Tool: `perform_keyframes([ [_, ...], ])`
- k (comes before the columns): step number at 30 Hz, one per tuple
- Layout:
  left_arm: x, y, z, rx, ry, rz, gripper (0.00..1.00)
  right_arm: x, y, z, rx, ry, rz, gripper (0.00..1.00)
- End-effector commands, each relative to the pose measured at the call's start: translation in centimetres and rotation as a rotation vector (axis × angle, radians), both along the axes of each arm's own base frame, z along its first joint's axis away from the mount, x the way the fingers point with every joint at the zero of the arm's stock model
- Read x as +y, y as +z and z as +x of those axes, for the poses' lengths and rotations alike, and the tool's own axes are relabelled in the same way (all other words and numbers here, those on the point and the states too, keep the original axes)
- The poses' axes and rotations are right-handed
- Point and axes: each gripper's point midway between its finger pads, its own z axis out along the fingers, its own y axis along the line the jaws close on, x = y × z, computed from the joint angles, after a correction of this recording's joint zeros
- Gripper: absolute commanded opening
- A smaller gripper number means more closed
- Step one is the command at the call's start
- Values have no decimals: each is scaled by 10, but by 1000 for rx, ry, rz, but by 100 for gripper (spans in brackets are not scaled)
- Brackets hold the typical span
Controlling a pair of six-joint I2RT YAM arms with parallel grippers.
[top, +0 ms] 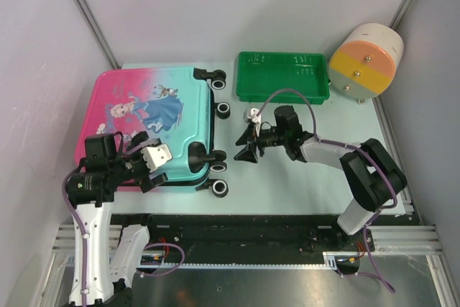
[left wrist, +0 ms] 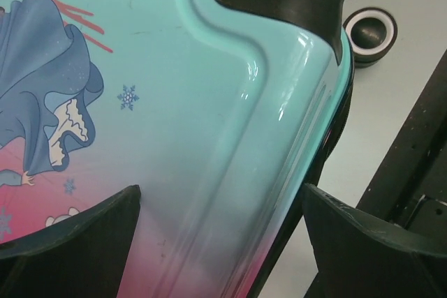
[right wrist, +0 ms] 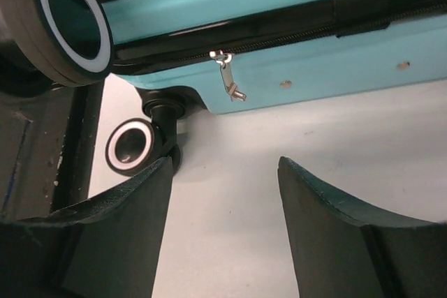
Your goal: Open, take out, and arrange the luggage
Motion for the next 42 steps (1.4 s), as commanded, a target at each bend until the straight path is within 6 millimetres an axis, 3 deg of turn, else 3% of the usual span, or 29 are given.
perform_keyframes([
  [1,6,-32,-20,148,-15,55,100,23,19,3,-154,14,136,66],
  [2,6,-32,-18,151,-3,44,99,32,24,-1,-194,24,168,66],
  [4,6,-33,-7,128,15,33,98,39,12,-3,-202,18,174,65],
  [5,5,-32,-4,133,27,16,98,47,18,-6,-237,32,211,65],
  [6,5,-32,3,134,29,9,98,51,8,-6,-213,35,211,64],
  [8,1,-29,9,146,30,-22,96,60,8,-12,-238,57,236,63],
  [12,-2,-22,17,151,24,-47,96,69,2,-14,-243,54,253,63],
  [20,-2,-30,17,159,22,-46,96,80,-12,11,-229,-32,247,63],
  [24,-3,-31,17,159,22,-58,96,87,-13,16,-230,-36,255,57],
  [29,-3,-34,21,155,40,-70,96,94,-9,16,-225,-45,272,33],
  [32,-5,-36,22,150,37,-81,96,94,-9,13,-198,-39,271,38],
  [35,-5,-36,26,155,49,-92,95,93,-8,12,-194,-35,269,3],
  [36,-5,-36,28,157,56,-94,94,92,-8,11,-190,-35,268,0],
  [41,0,-33,48,133,153,-137,88,78,-7,3,-137,-51,252,0],
  [42,6,-32,55,117,202,-132,83,71,-14,-1,-115,-65,235,0],
])
